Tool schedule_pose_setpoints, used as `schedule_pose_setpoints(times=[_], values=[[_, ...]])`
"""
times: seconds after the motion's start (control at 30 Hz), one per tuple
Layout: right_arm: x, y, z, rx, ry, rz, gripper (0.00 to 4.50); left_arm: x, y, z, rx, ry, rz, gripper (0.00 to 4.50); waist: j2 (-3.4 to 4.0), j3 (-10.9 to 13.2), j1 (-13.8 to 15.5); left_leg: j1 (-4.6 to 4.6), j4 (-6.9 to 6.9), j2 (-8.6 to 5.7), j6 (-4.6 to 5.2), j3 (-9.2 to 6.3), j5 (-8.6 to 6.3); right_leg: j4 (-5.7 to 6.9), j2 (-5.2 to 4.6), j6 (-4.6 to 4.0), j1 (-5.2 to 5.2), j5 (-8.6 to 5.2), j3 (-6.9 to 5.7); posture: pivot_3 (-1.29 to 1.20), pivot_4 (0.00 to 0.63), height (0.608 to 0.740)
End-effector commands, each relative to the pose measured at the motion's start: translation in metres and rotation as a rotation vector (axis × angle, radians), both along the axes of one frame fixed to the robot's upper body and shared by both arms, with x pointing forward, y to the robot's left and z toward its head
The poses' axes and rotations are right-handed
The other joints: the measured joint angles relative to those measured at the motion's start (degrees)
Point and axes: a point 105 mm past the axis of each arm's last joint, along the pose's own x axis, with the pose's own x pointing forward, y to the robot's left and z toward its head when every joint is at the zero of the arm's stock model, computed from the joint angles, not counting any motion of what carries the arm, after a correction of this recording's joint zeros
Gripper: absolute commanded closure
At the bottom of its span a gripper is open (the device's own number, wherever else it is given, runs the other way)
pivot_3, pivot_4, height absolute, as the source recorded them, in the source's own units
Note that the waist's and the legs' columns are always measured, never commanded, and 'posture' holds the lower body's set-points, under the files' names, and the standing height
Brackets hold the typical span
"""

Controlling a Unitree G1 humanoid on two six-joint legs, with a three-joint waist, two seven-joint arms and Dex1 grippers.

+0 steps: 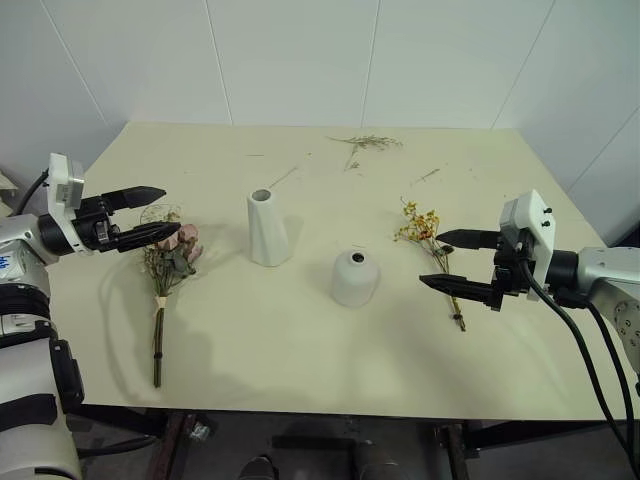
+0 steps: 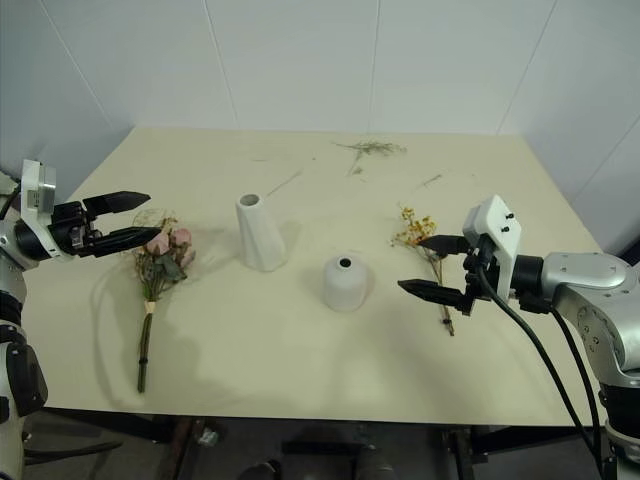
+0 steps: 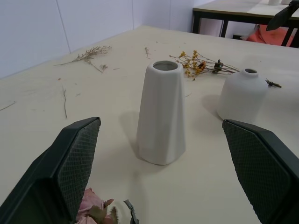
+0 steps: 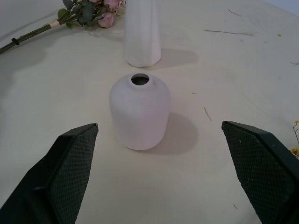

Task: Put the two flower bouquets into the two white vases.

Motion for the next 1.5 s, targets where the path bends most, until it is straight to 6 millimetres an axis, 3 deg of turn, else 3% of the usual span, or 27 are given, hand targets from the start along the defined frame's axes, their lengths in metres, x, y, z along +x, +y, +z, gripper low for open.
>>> schedule_pose_setpoints(times=[0.03, 0.47, 0.6, 0.73, 0.9, 1.27, 1.5], values=[[-0.002, 0.004, 0.016, 0.013, -0.072, 0.02, 0.0, -0.003, 0.002, 0.018, 0.002, -0.076, 0.003, 0.03, 0.0, 0.0, 0.0, 0.0, 0.0, 0.0, 0.0, 0.0, 0.0, 0.0, 0.0, 0.0, 0.0, 0.0, 0.0, 0.0, 0.15, 0.74], [0.008, 0.004, 0.016, -0.003, -0.091, -0.028, 0.0, -0.015, 0.009, 0.016, 0.026, -0.097, 0.004, 0.03, 0.0, 0.0, -0.1, 0.0, -0.01, 0.01, 0.0, 0.0, 0.0, -0.01, 0.0, 0.0, 0.0, 0.0, 0.0, 0.0, 0.15, 0.74], [0.023, -0.012, 0.012, -0.025, -0.07, -0.119, 0.0, -0.03, 0.013, 0.008, 0.06, -0.114, 0.024, 0.03, 0.0, 0.0, -0.3, 0.02, -0.01, 0.03, 0.0, 0.02, 0.0, 0.0, -0.01, 0.0, 0.0, 0.0, 0.02, 0.0, 0.15, 0.74], [0.045, -0.036, 0.01, -0.048, -0.04, -0.268, 0.0, -0.052, 0.009, 0.0, 0.057, -0.123, 0.043, 0.03, 0.01, 0.0, -0.2, 0.03, -0.02, 0.08, -0.03, 0.03, -0.02, 0.0, -0.02, -0.04, -0.01, -0.01, 0.02, 0.0, 0.15, 0.74], [0.068, -0.048, -0.001, -0.096, 0.01, -0.372, 0.0, -0.076, -0.004, -0.008, 0.04, -0.127, 0.075, 0.03, 0.01, 0.0, 0.0, 0.04, -0.01, 0.09, -0.06, 0.03, -0.04, -0.02, -0.04, -0.1, -0.01, -0.04, -0.02, 0.0, 0.15, 0.74], [0.105, -0.04, -0.011, -0.146, 0.072, -0.477, 0.0, -0.095, -0.025, -0.005, -0.024, -0.222, 0.077, 0.03, 0.02, 0.0, -0.1, 0.03, -0.01, 0.07, -0.08, 0.17, -0.05, -0.29, -0.08, -0.07, 0.02, -0.02, 0.02, 0.0, 0.15, 0.74], [0.112, -0.044, -0.021, -0.199, 0.14, -0.572, 0.0, -0.11, -0.03, 0.004, -0.096, -0.224, -0.036, 0.03, 0.02, 0.0, -0.1, -0.01, -0.06, 0.07, -0.14, 0.17, -0.13, -0.42, -0.09, -0.05, 0.01, -0.02, 0.02, 0.0, 0.15, 0.74]])
